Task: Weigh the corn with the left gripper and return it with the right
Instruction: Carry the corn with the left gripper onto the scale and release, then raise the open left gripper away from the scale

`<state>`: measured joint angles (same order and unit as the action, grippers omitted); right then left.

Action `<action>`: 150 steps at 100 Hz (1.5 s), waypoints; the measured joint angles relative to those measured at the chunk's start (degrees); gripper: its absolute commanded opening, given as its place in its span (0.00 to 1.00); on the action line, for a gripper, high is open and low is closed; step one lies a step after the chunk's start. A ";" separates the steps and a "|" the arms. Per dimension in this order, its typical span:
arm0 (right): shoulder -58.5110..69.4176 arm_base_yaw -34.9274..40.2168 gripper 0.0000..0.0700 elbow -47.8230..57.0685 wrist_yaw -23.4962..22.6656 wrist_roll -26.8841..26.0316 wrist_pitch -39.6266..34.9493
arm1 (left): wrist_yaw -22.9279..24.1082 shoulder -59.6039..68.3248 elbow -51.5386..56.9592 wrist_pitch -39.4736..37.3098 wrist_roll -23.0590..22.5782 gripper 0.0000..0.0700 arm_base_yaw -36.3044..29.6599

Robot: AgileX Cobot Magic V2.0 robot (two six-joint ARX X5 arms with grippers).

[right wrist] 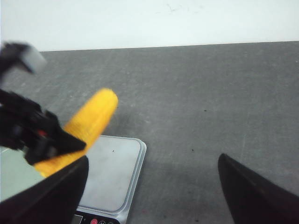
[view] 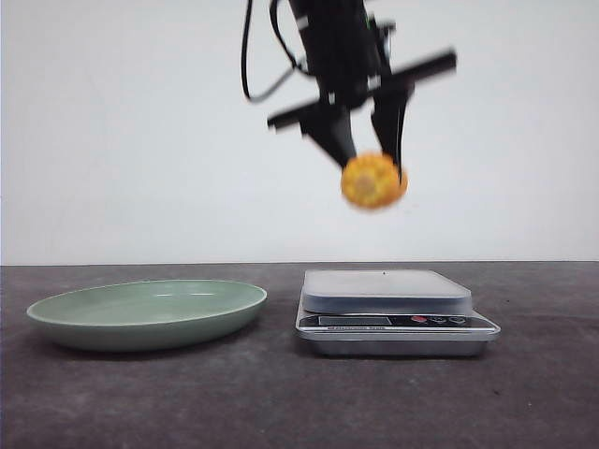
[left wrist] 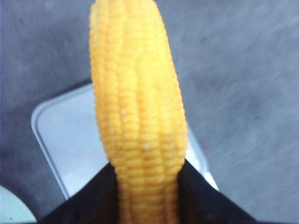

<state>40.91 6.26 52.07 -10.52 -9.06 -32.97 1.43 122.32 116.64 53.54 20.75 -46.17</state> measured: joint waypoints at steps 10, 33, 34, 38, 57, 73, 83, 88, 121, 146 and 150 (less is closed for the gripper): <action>0.00 0.00 0.80 0.00 0.00 0.09 -0.26 | 0.13 3.45 0.00 2.01 0.48 0.01 0.02; -0.02 0.00 0.80 0.00 0.00 0.24 -0.68 | 0.15 5.57 0.24 2.49 0.90 0.42 0.02; -0.02 0.00 0.80 0.00 0.00 0.24 -0.70 | 0.15 5.60 0.24 2.49 0.92 0.47 0.02; -0.02 0.00 0.80 0.00 0.00 0.24 -0.70 | 0.20 5.62 0.24 2.40 0.90 0.56 0.02; 0.00 0.00 0.80 0.00 0.00 0.24 -0.79 | 0.22 5.62 0.24 2.49 0.85 0.63 0.02; 0.00 0.00 0.80 0.00 0.00 0.26 -0.87 | 1.68 5.55 0.24 2.47 0.04 0.85 -0.33; 0.00 0.00 0.80 0.00 0.00 0.26 -1.11 | 3.78 4.33 0.24 1.95 -1.01 0.85 -0.85; 0.00 0.00 0.80 0.00 0.00 0.26 -1.11 | 5.51 2.32 0.24 1.81 -1.97 0.85 -1.01; 0.00 0.00 0.80 0.00 0.00 0.26 -2.05 | 15.21 -23.87 1.51 1.14 -9.27 0.85 4.37; 0.00 0.20 0.80 0.00 -0.02 0.26 -2.64 | 22.88 -43.15 1.51 11.34 -12.74 0.85 13.62; 0.00 0.37 0.80 0.00 0.00 0.26 -2.84 | 23.80 -46.31 1.51 13.51 -12.79 0.84 15.34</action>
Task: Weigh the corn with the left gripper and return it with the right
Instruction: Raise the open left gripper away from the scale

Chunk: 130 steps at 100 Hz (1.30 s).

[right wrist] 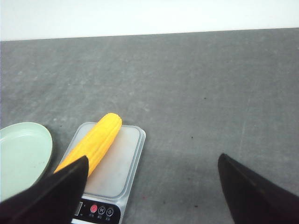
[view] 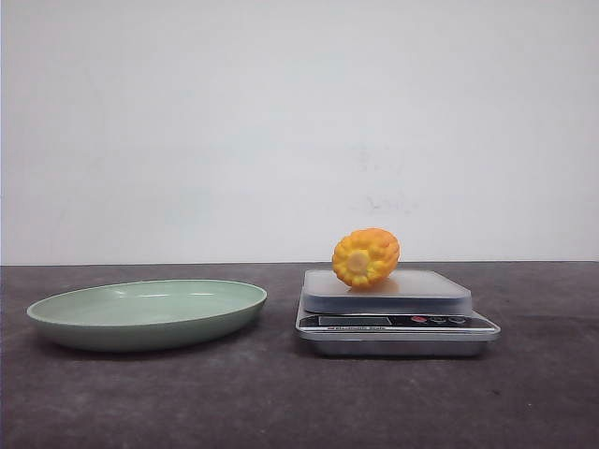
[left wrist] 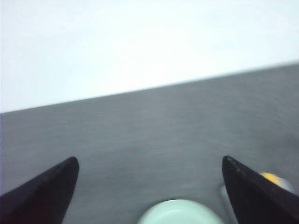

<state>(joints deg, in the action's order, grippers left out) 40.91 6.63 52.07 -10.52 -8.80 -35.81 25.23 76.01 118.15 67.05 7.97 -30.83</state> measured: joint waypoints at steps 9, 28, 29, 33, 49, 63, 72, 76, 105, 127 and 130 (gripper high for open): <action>0.00 0.52 0.80 0.00 -0.02 0.02 -0.50 | 0.85 -6.64 0.02 4.57 -0.09 0.84 3.23; 0.00 1.40 0.80 0.00 -0.02 0.00 -1.86 | 4.90 -16.68 0.07 14.58 1.25 0.84 5.22; 0.00 1.46 0.80 0.00 -0.02 0.00 -1.86 | 5.05 -17.07 0.07 14.58 1.53 0.84 5.22; 0.00 1.62 0.80 0.00 -0.02 0.00 -1.86 | 5.44 -18.58 -0.33 14.58 2.51 0.84 5.22; 0.00 1.64 0.80 0.00 -0.13 0.00 -1.90 | 5.68 -27.26 -6.14 14.58 6.21 0.84 5.22; 0.00 2.38 0.80 0.00 -1.33 0.00 -2.01 | 6.43 -38.62 -15.10 14.58 9.38 0.83 5.22; 0.00 3.61 0.80 0.00 -1.40 0.00 -2.05 | 6.78 -46.25 -22.45 14.58 11.41 0.83 5.31; 0.00 4.37 0.80 0.00 -1.42 0.00 -2.05 | 6.54 -49.22 -25.75 14.58 12.28 0.83 5.33; 4.96 10.19 0.80 0.15 -1.40 -0.66 1.40 | -1.31 -61.11 -41.11 14.58 14.25 0.83 8.48; 18.14 18.10 0.80 3.69 2.25 -3.10 3.32 | -4.22 -60.92 -45.77 14.60 14.32 0.84 8.48; 19.89 18.97 0.80 4.68 3.15 -3.32 3.21 | -4.22 -60.92 -46.07 14.60 14.32 0.84 8.48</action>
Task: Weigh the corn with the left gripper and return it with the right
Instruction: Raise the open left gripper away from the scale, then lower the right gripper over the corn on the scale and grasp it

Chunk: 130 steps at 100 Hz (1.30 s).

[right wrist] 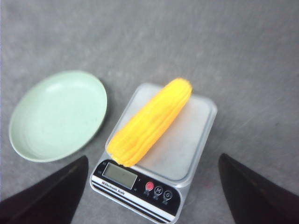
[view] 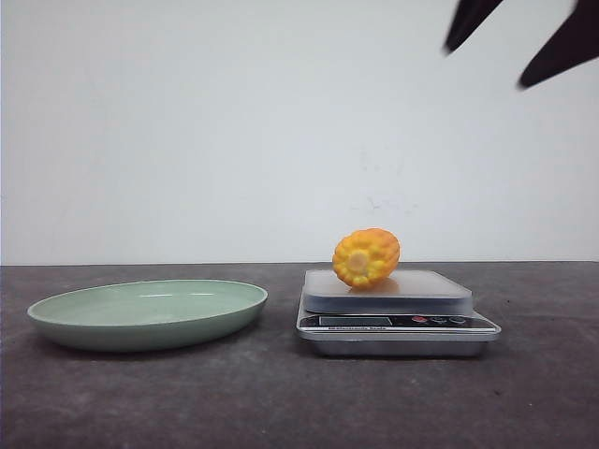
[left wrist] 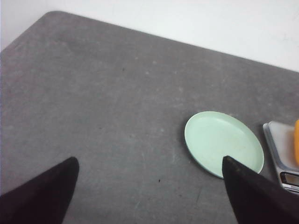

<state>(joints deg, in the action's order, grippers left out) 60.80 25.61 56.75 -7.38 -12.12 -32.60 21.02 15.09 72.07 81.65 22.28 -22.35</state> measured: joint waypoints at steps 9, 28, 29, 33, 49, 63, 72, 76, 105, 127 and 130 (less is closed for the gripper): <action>7.19 2.43 0.80 4.81 1.38 -0.83 0.22 | -0.02 0.00 -0.68 -0.02 -0.02 0.84 0.00; 20.96 4.55 0.80 13.25 2.49 -3.06 0.35 | -0.02 0.00 -0.70 -0.02 -0.04 0.84 0.00; 21.68 4.61 0.80 13.64 2.54 -3.19 0.31 | -0.02 0.00 -0.70 -0.02 -0.04 0.84 0.00; 24.55 4.81 0.80 15.19 2.69 -3.63 0.26 | -0.02 0.00 -0.70 -0.02 -0.04 0.84 0.00; 33.97 4.83 0.80 19.30 4.02 -5.33 -0.07 | -0.02 0.00 -0.70 -0.02 -0.04 0.84 0.00; 38.66 4.83 0.78 19.43 5.40 -6.29 -1.14 | -0.02 0.00 -0.70 -0.02 -0.04 0.84 0.00; 40.24 4.81 0.74 19.43 5.75 -6.45 -2.21 | -0.02 0.00 -0.70 -0.02 -0.07 0.84 0.00; 40.65 4.81 0.68 19.43 5.88 -6.56 -2.56 | 0.00 0.00 -0.70 -0.02 -0.07 0.84 0.00; 41.03 5.16 0.25 19.50 5.88 -7.04 -2.71 | 0.00 0.00 -0.70 -0.02 -0.20 0.84 0.00; 41.03 5.51 0.00 19.50 7.63 -7.54 -2.58 | -0.02 0.00 -0.70 -0.02 -0.20 0.84 0.00; 41.03 5.57 0.00 19.50 8.28 -7.61 -2.51 | -0.02 0.00 -0.70 -0.02 -0.20 0.84 0.00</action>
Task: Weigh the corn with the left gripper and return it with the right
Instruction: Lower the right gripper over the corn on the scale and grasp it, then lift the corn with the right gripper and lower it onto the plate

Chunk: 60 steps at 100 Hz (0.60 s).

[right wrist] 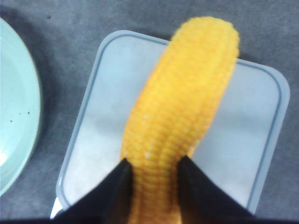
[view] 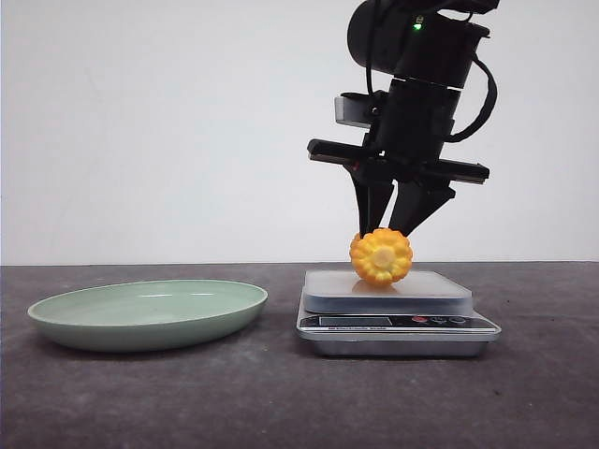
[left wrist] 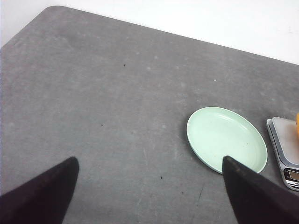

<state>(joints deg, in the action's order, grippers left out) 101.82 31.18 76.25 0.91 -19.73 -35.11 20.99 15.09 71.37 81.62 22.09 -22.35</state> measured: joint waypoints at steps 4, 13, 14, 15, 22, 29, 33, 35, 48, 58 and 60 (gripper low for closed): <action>-0.07 0.07 0.00 0.00 0.52 -0.02 -0.02 | 0.00 0.00 0.00 0.00 0.00 0.84 0.00; -0.59 0.22 0.00 0.00 0.85 0.20 -0.20 | 0.02 0.00 0.00 0.00 -0.02 0.84 0.00; -0.63 0.22 0.00 0.00 0.85 0.22 -0.20 | 0.00 0.00 0.00 0.00 -0.02 0.84 0.00; -0.79 0.24 0.00 0.00 0.87 0.22 -0.22 | 0.00 0.00 0.00 0.00 -0.02 0.84 0.00; -2.62 0.37 0.00 0.00 1.11 0.61 -0.28 | 0.00 0.00 0.00 0.00 -0.02 0.84 0.00; -5.86 0.74 0.00 0.00 1.25 1.62 -0.28 | 0.02 0.00 0.00 0.00 -0.02 0.84 0.00; -8.17 1.01 0.00 0.00 1.33 2.21 -0.22 | 0.02 0.00 0.00 0.00 -0.02 0.84 0.00; -9.40 1.18 0.00 0.00 1.40 2.56 -0.20 | 0.02 0.00 0.00 0.00 -0.02 0.84 0.00; -16.13 4.17 0.00 0.42 0.61 3.63 1.03 | 0.00 0.00 0.00 0.00 -0.02 0.84 0.00; -16.98 7.56 0.00 3.41 0.57 3.28 1.05 | 0.00 0.00 0.00 0.00 -0.02 0.84 0.00; -16.92 8.20 0.00 3.96 0.57 3.19 1.11 | 0.00 0.00 0.00 0.00 -0.02 0.84 0.00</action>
<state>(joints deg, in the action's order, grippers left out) 84.90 39.38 80.20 1.48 -16.53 -34.00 20.99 15.09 71.37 81.62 22.06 -22.35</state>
